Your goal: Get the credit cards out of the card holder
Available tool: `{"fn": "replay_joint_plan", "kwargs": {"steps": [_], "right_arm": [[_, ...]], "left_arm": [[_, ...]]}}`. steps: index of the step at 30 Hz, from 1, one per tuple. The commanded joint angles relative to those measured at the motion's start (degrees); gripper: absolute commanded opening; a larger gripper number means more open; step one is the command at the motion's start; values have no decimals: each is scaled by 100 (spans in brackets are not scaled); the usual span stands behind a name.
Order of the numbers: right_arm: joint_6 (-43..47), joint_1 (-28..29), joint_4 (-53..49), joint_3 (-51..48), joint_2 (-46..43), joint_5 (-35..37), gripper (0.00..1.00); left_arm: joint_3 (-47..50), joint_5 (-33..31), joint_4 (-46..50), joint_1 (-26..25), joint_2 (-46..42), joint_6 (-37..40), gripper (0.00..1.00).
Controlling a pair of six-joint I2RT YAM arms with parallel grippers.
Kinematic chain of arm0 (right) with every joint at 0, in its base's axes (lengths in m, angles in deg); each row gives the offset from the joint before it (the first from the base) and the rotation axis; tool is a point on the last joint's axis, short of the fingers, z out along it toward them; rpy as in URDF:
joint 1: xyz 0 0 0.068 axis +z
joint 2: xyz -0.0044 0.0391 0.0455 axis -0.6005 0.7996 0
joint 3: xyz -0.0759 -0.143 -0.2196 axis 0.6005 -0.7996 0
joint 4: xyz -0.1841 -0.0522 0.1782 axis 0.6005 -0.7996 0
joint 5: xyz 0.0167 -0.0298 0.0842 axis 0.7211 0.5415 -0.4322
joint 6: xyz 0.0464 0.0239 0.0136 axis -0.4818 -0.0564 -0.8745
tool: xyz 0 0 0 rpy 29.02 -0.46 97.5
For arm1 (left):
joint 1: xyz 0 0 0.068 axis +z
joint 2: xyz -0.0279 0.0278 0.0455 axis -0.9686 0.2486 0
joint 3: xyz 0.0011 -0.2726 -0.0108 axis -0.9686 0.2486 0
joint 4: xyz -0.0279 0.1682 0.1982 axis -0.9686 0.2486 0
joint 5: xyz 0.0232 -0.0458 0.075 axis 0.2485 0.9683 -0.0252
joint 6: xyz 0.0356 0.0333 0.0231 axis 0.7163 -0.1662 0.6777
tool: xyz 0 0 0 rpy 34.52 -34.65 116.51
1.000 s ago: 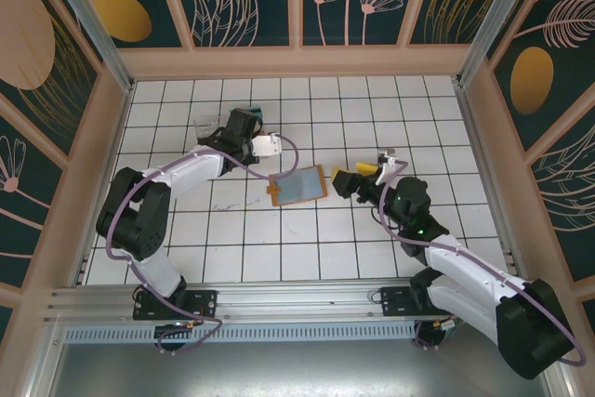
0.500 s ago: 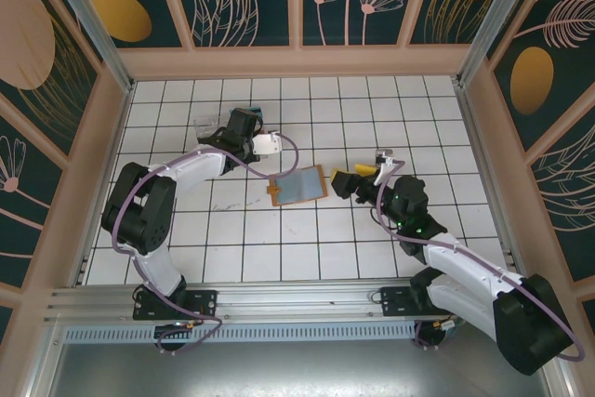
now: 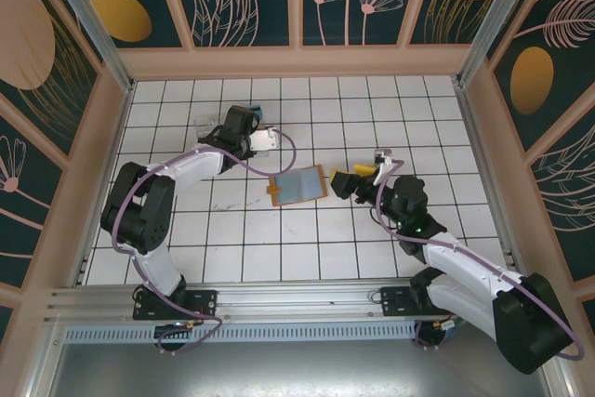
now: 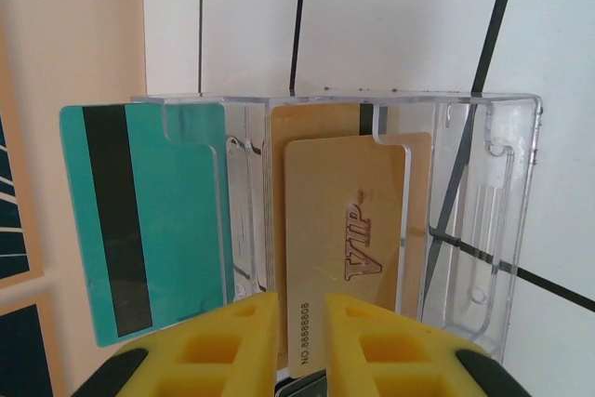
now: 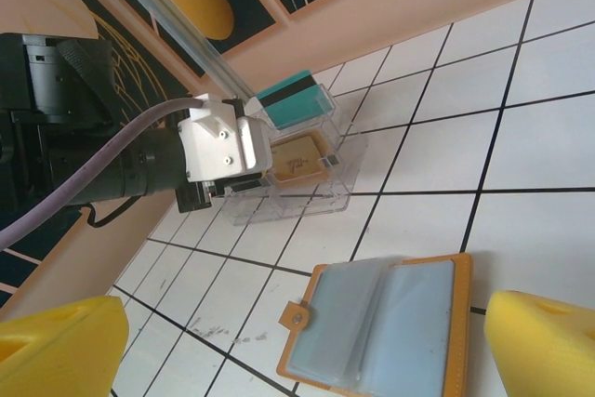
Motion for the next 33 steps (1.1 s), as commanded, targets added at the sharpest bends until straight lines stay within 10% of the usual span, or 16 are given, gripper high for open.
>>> {"fn": "replay_joint_plan", "kwargs": {"steps": [1, 6, 14, 26, 33], "right_arm": [[52, 23, 95, 169, 47, -134, 99], [61, 23, 78, 184, 75, -125, 99], [96, 23, -213, 330, 173, -66, 99], [240, 129, -1038, 1052, 1403, -20, 98], [350, 129, -1232, 1451, 2504, -81, 56]], "left_arm": [[-64, -35, -121, 42, 90, 17, 21], [-170, 59, -176, 50, -10, -251, 30], [-384, 450, -430, 51, -648, -2025, 99], [-525, -643, 410, 51, -1626, -7437, 99], [415, 820, 568, 51, -2379, -9453, 82]]}}
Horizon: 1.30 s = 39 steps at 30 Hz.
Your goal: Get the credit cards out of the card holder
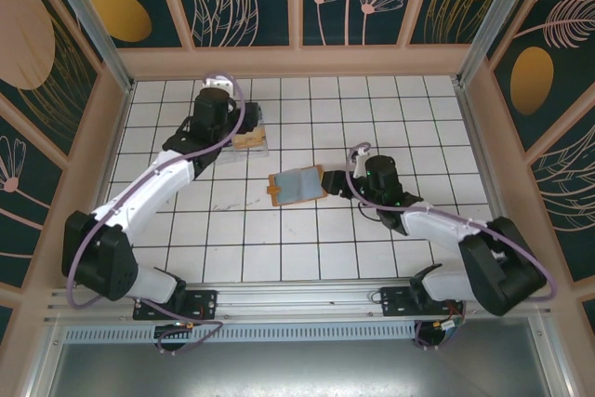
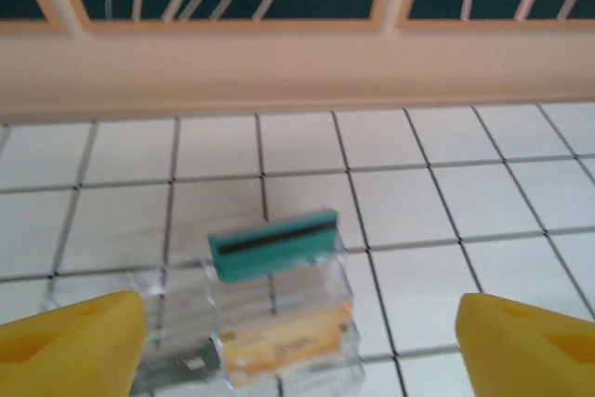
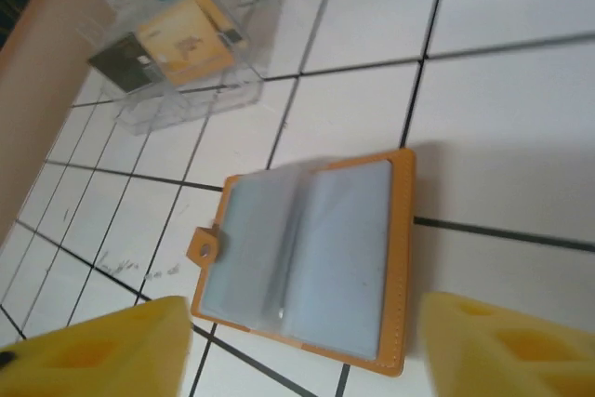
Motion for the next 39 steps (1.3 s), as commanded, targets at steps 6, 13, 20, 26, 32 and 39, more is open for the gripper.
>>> {"fn": "replay_joint_plan", "kwargs": {"steps": [6, 13, 20, 26, 32, 39], "right_arm": [[131, 26, -374, 736, 1199, 42, 32], [146, 169, -654, 1220, 2100, 172, 34], [35, 245, -657, 1261, 2354, 1, 9], [-128, 343, -463, 970, 2235, -89, 4], [-185, 343, -402, 908, 2226, -86, 2], [-152, 347, -398, 943, 2232, -222, 2]], "left_arm": [[2001, 1558, -931, -9, -1002, -2451, 68], [2712, 1820, -1518, -346, -920, -2845, 67], [2882, 1886, -1897, -674, -272, -3010, 66], [2858, 2329, -2272, -823, 307, -3144, 52], [2593, 2368, -2075, -901, 716, -3184, 42], [2511, 2263, -1916, -914, 933, -3208, 42]]}}
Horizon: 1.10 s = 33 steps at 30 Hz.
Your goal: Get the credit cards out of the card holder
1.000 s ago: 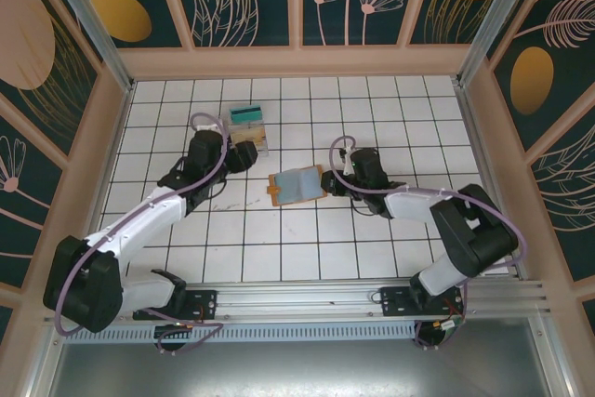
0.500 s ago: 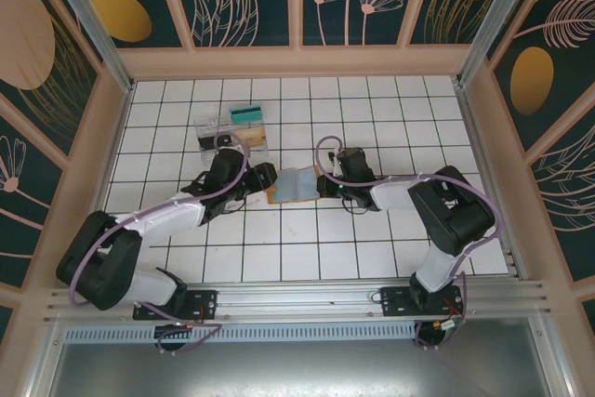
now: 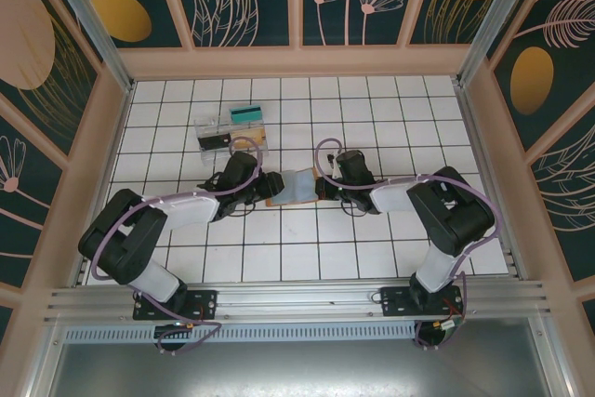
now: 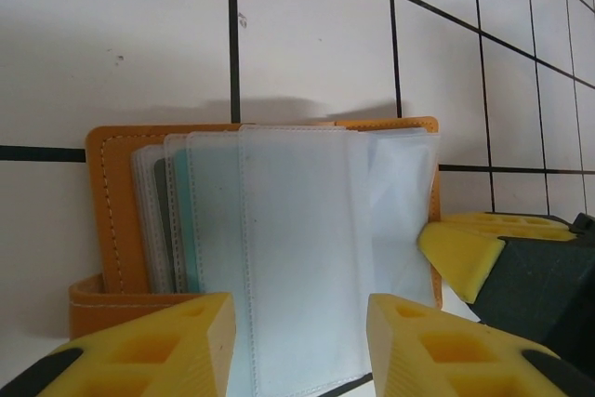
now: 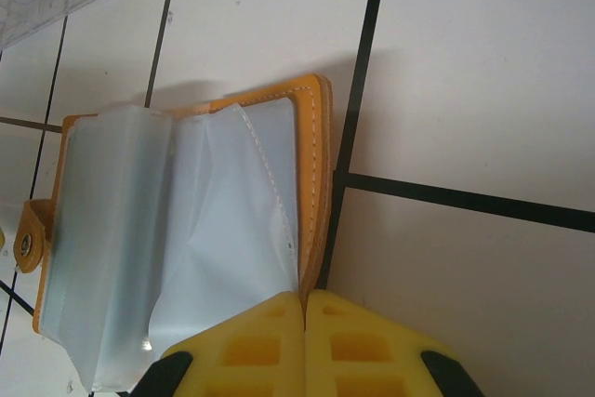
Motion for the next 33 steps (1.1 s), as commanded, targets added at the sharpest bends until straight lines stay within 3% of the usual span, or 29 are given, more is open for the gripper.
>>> {"fn": "replay_joint_plan", "kwargs": {"steps": [1, 5, 12, 26, 33], "right_arm": [[-4, 54, -197, -108, -39, -151, 2], [-9, 55, -205, -97, -46, -174, 2], [-49, 54, -157, -112, -13, -234, 2], [-88, 56, -91, -108, 31, -350, 3], [-106, 61, -65, -91, 74, -410, 3]], "left_arm": [[-177, -10, 107, -16, 135, -38, 42], [-246, 91, 127, -52, 275, -23, 44], [-303, -636, 600, -63, 228, 37, 45], [-355, 81, 229, -72, 637, 35, 45], [-343, 537, -203, -123, 610, 36, 53]]}}
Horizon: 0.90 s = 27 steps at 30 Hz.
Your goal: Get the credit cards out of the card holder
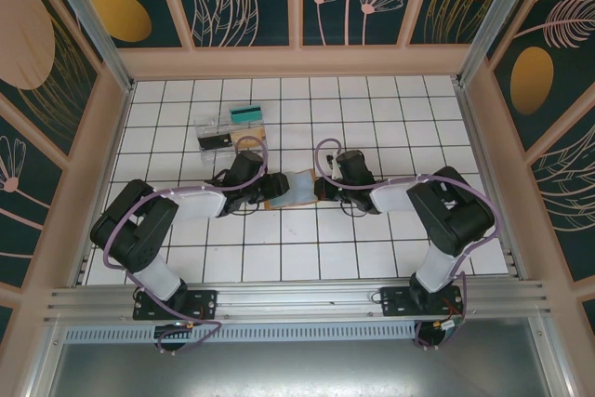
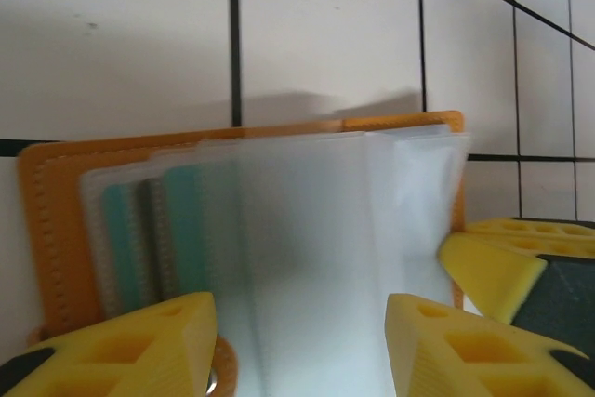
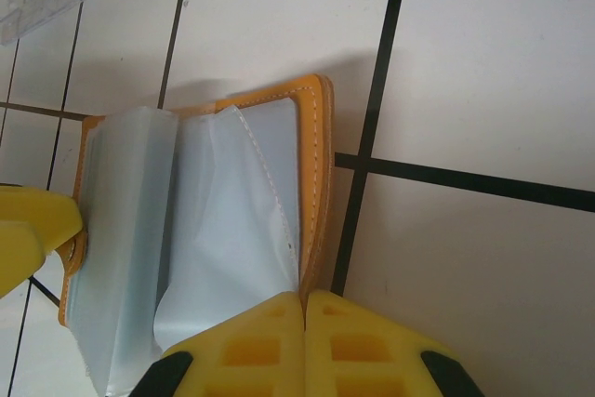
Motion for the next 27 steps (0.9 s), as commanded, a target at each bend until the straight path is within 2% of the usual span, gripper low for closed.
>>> {"fn": "replay_joint_plan", "kwargs": {"steps": [1, 8, 17, 27], "right_arm": [[-45, 55, -63, -90, 84, -188, 3], [-49, 54, -63, -82, 99, -188, 3], [-49, 65, -63, -73, 99, -219, 3], [-49, 69, -67, -90, 72, -215, 3]], "left_arm": [[-91, 352, -244, -75, 136, 51, 54], [-178, 342, -156, -83, 242, 60, 56], [-210, -860, 769, -78, -347, 173, 58], [-311, -773, 908, -79, 36, 110, 57]]}}
